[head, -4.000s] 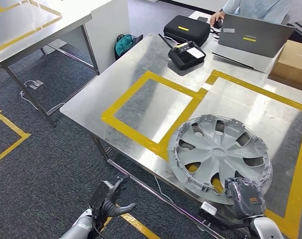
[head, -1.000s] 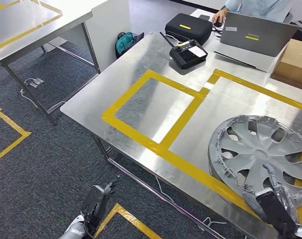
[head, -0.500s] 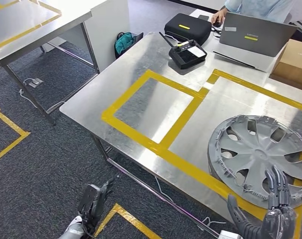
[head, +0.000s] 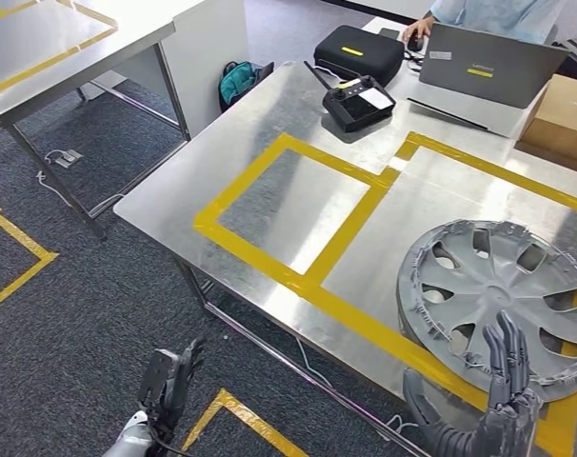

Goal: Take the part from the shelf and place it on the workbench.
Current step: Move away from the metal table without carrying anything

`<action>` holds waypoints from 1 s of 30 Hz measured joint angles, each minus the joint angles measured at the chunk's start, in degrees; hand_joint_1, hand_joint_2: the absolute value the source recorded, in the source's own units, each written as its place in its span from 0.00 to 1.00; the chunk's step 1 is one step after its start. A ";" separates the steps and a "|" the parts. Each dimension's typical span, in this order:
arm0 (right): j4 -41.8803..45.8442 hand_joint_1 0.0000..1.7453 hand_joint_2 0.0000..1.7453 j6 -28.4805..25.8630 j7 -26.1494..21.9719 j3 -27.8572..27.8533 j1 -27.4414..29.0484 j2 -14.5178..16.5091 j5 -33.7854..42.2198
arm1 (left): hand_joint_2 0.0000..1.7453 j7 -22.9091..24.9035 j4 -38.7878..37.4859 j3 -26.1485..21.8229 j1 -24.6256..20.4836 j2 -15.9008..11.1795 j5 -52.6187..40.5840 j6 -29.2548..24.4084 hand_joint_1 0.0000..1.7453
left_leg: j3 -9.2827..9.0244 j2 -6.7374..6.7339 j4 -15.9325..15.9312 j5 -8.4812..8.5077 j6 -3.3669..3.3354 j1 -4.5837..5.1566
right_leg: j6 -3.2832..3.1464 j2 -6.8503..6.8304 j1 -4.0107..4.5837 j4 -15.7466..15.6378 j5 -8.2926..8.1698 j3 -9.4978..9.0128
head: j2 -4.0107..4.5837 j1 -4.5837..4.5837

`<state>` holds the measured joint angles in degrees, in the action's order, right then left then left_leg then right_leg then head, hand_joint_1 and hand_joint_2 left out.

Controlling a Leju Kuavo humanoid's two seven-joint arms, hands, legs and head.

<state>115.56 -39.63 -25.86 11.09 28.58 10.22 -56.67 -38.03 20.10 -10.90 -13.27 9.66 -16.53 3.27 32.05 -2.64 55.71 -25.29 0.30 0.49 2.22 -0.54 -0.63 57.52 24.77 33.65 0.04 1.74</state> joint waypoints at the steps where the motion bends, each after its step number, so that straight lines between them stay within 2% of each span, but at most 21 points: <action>1: -0.71 0.00 0.50 -0.01 -0.88 0.32 -0.52 0.17 2.31 | 0.00 0.00 0.27 -0.34 0.02 -0.20 0.62 -0.04 0.00 | 0.03 0.00 0.07 -0.05 -0.08 0.05 | 0.06 0.00 -0.04 0.00 -0.01 -0.01 | 0.00 -0.01; 3: -2.54 0.00 0.00 -0.02 -2.73 0.96 -1.87 0.38 7.42 | 0.00 -0.01 0.84 -1.14 0.09 -0.72 1.98 -0.19 0.00 | 0.11 0.00 0.24 -0.18 -0.29 0.14 | 0.26 0.00 -0.13 -0.02 -0.07 -0.04 | 0.00 -0.01; 6: -5.92 0.00 0.00 -0.02 -4.81 1.73 -4.52 0.72 13.25 | 0.00 -0.02 1.47 -2.69 0.18 -1.74 3.90 -0.82 0.00 | 0.12 -0.04 0.02 0.30 -0.87 0.07 | 0.86 0.02 -0.23 -0.17 -0.29 0.03 | 0.00 -0.03; 7: -6.93 0.00 0.00 -0.02 -4.56 1.99 -5.57 0.81 14.09 | 0.00 -0.02 1.54 -3.25 0.14 -2.07 4.34 -1.11 0.00 | 0.09 -0.09 -0.25 0.64 -1.12 -0.11 | 1.07 0.09 -0.20 0.26 0.16 0.31 | 0.00 0.00; 8: -7.78 0.00 0.00 -0.03 -3.77 2.30 -6.74 0.86 14.45 | 0.00 -0.02 1.57 -3.83 0.04 -2.37 4.67 -1.36 0.00 | 0.09 -0.14 -0.54 0.91 -1.31 -0.32 | 1.24 0.16 -0.16 1.73 1.36 1.00 | 0.00 0.07; 9: -8.60 0.00 0.00 -0.03 -2.67 2.64 -8.01 0.88 14.62 | 0.00 -0.02 1.58 -4.42 -0.07 -2.68 4.92 -1.61 0.00 | 0.13 -0.19 -0.71 1.12 -1.44 -0.50 | 1.41 0.24 -0.18 4.46 3.20 2.18 | 0.00 0.11; 11: -9.96 0.00 0.00 -0.04 -0.79 3.28 -10.28 0.88 14.78 | 0.00 -0.02 1.57 -5.54 -0.22 -3.31 5.30 -1.93 0.00 | 0.37 -0.20 -0.71 1.27 -1.52 -0.57 | 1.77 0.29 -0.26 12.30 7.16 5.19 | 0.00 0.16; 12: -10.48 0.00 0.00 -0.05 -0.29 3.50 -11.04 0.88 14.86 | 0.00 -0.02 1.57 -6.03 -0.22 -3.56 5.47 -2.01 0.00 | 0.46 -0.20 -0.69 1.34 -1.48 -0.59 | 1.94 0.29 -0.31 15.21 8.08 6.22 | 0.00 0.14; 13: -10.85 0.00 0.00 -0.05 -0.03 3.67 -11.57 0.88 14.89 | 0.00 -0.02 1.56 -6.51 -0.22 -3.78 5.63 -2.03 0.00 | 0.54 -0.18 -0.65 1.42 -1.39 -0.64 | 2.09 0.29 -0.36 16.16 7.92 6.36 | 0.00 0.14; 14: -11.09 0.00 0.00 -0.06 0.06 3.81 -11.94 0.88 14.90 | 0.00 -0.02 1.56 -6.96 -0.20 -3.96 5.80 -2.04 0.00 | 0.59 -0.15 -0.59 1.48 -1.24 -0.76 | 2.21 0.26 -0.45 14.63 6.66 5.32 | 0.00 0.13; 16: -11.40 0.00 0.00 -0.06 0.11 4.02 -12.50 0.88 14.95 | 0.00 -0.02 1.56 -7.79 -0.22 -4.28 6.07 -2.05 0.00 | 0.67 -0.12 -0.33 1.51 -0.67 -1.02 | 2.55 -0.07 -0.61 7.06 3.49 0.91 | 0.00 0.15; 18: -11.63 0.00 0.00 -0.09 -0.24 4.10 -12.74 0.87 15.28 | 0.00 -0.02 1.57 -8.45 -0.24 -4.62 6.23 -1.96 0.00 | 0.87 -0.12 0.04 1.61 0.21 -1.05 | 2.04 -0.16 -0.48 1.53 2.15 -2.31 | 0.00 0.19; 21: -11.89 0.00 0.00 -0.21 -2.10 4.05 -11.99 0.87 16.30 | 0.00 -0.02 1.58 -9.00 -0.04 -4.86 6.23 -1.72 0.00 | 1.17 -0.12 0.28 1.99 1.33 -1.09 | 0.28 0.30 -0.24 0.85 2.13 -2.19 | 0.00 0.15; 22: -11.94 0.00 0.00 -0.25 -2.75 4.03 -11.69 0.87 16.59 | 0.00 -0.02 1.58 -9.11 0.05 -4.87 6.23 -1.69 0.00 | 1.42 0.16 0.66 1.44 1.64 -1.19 | -0.31 0.44 -0.23 0.87 1.94 -1.93 | 0.00 0.09; 23: -11.98 0.00 0.00 -0.27 -3.23 4.02 -11.49 0.88 16.79 | 0.00 -0.02 1.58 -9.21 0.11 -4.87 6.23 -1.67 0.00 | 2.01 0.60 1.90 0.15 1.90 -1.26 | -0.92 0.55 -0.26 0.83 1.67 -1.61 | 0.00 0.04; 25: -12.05 0.00 0.00 -0.30 -3.64 4.02 -11.36 0.88 16.96 | 0.00 -0.02 1.58 -9.35 0.26 -4.89 6.20 -1.66 0.00 | 4.51 1.67 8.00 -4.31 2.20 -1.32 | -1.85 0.78 -0.21 0.79 1.04 -0.75 | 0.00 -0.15; 26: -12.11 0.00 0.00 -0.30 -3.70 4.01 -11.29 0.88 16.97 | 0.00 -0.02 1.58 -9.45 0.36 -4.91 6.18 -1.66 0.00 | 6.11 1.96 12.14 -6.53 2.21 -1.31 | -2.10 0.93 -0.11 0.80 0.73 -0.24 | 0.00 -0.21; 27: -12.20 0.00 0.00 -0.30 -3.74 4.00 -11.18 0.88 16.98 | 0.00 -0.02 1.58 -9.58 0.48 -4.93 6.17 -1.66 0.00 | 7.27 2.11 15.51 -7.97 2.17 -1.31 | -2.22 1.09 -0.01 0.81 0.41 0.24 | 0.00 -0.25; 28: -12.28 0.00 0.00 -0.31 -3.77 3.99 -11.07 0.88 17.00 | 0.00 -0.02 1.58 -9.69 0.58 -4.96 6.17 -1.66 0.00 | 7.56 2.17 17.11 -8.32 2.06 -1.30 | -2.23 1.29 0.08 0.82 0.08 0.69 | 0.00 -0.24; 29: -12.35 0.00 0.00 -0.31 -3.90 3.97 -10.95 0.88 17.04 | 0.00 -0.02 1.58 -9.78 0.65 -4.96 6.16 -1.65 0.00 | 6.72 2.20 16.47 -7.59 1.89 -1.28 | -2.13 1.50 0.12 0.82 -0.24 1.08 | 0.00 -0.25; 30: -12.39 0.00 0.00 -0.32 -4.16 3.93 -10.76 0.88 17.12 | 0.00 -0.02 1.65 -9.81 0.69 -4.94 6.08 -1.63 0.00 | 4.76 2.26 13.63 -6.12 1.69 -1.26 | -1.97 1.71 0.14 0.83 -0.54 1.39 | 0.00 -0.25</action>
<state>103.16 -39.95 -30.02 15.02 17.82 11.11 -39.54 -38.05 21.75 -20.71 -12.58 4.72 -10.45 1.64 36.81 -0.38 69.34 -31.41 1.99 -0.76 0.25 1.17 -0.49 58.35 24.23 35.04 0.04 1.50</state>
